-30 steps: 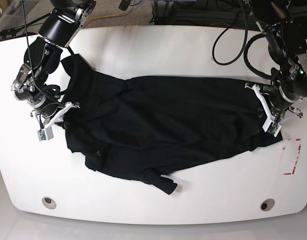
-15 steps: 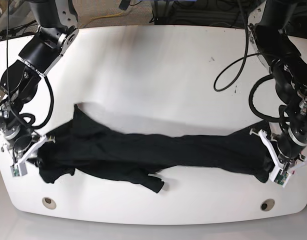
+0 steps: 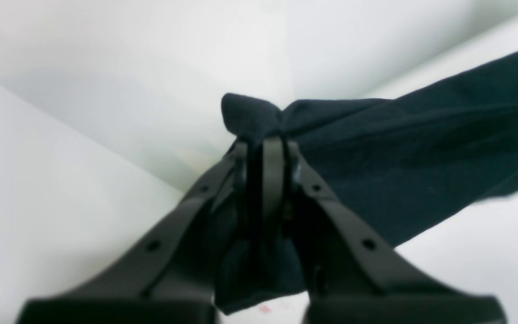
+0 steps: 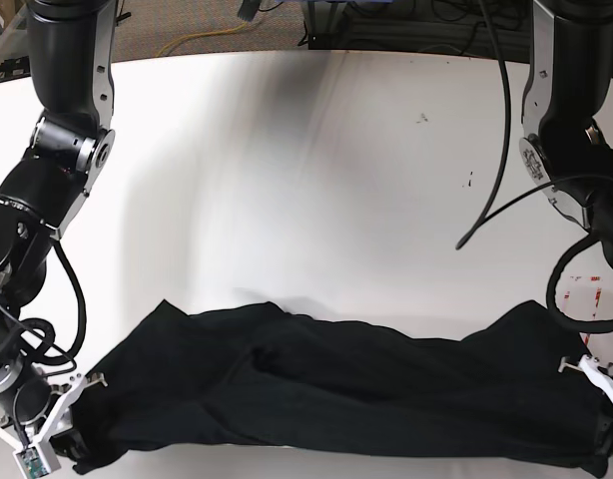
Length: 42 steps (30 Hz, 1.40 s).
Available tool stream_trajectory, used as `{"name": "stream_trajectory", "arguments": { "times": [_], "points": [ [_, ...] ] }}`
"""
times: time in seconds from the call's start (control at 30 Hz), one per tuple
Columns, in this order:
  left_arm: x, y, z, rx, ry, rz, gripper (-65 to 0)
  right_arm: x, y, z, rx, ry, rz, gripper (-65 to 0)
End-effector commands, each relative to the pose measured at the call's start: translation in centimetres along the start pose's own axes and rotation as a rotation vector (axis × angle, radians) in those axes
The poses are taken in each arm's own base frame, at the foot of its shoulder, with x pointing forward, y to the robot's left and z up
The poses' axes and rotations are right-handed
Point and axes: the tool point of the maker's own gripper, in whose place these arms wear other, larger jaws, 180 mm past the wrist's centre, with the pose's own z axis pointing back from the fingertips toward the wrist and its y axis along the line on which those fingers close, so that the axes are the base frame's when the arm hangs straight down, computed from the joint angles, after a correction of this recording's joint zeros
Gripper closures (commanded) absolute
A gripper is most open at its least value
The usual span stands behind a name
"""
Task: Fold the T-shirt properly
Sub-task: 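Lift the shirt with both grippers and swing it toward the robot, then lay the shirt down flat, pulling both grippers apart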
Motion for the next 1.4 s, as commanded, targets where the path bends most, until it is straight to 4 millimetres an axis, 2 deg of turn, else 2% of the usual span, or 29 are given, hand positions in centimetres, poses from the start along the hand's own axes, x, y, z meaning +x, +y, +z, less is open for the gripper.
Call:
{"name": "stream_trajectory", "arguments": {
  "times": [0.0,0.1,0.2,0.33,0.43,0.57,0.67,0.77,0.83,0.97,1.17,1.37],
  "points": [
    [2.3,2.1,0.9,0.057,-0.062,-0.021,-0.1,3.2,-1.5,1.1,-0.042,-0.071,0.043,0.0],
    [2.4,2.9,1.1,0.071,-0.06,-0.025,-0.1,3.7,-1.9,1.3,-0.052,-0.075,0.047,0.0],
    [1.3,2.3,0.8,0.052,-0.034,-0.025,-0.1,2.7,-2.5,1.7,-0.064,-0.032,0.056,0.0],
    [-1.9,0.1,0.1,-0.002,0.043,-0.026,-0.1,-0.8,-1.8,2.0,-0.062,0.032,0.036,0.0],
    [-4.7,-2.2,-0.1,-0.075,0.096,-0.014,-0.1,-3.5,-1.1,2.9,-0.071,0.067,0.019,0.0],
    [-8.6,-5.7,0.3,-0.162,0.177,-0.012,-0.1,-7.1,1.2,3.7,-0.033,0.12,0.01,0.0],
    [-12.4,-9.2,1.0,-0.25,0.259,-0.004,-0.1,-10.4,3.6,4.5,0.004,0.141,-0.076,0.0],
    [-16.0,-12.6,2.3,-0.348,0.332,0.013,0.0,-13.3,5.0,5.8,0.008,0.19,-0.118,0.0],
    [-19.1,-14.5,4.0,-0.404,0.406,0.044,0.0,-15.6,6.3,6.7,0.021,0.238,-0.142,0.0],
    [-23.0,-17.5,7.2,-0.503,0.493,0.11,0.0,-19.2,8.3,8.0,0.035,0.304,-0.215,0.0],
    [-27.2,-18.6,11.5,-0.568,0.617,0.142,0.0,-23.5,9.7,10.4,0.01,0.384,-0.328,0.0],
    [-29.5,-18.7,14.4,-0.596,0.702,0.156,0.0,-26.7,10.6,12.8,-0.029,0.445,-0.423,0.0]
  ]
}}
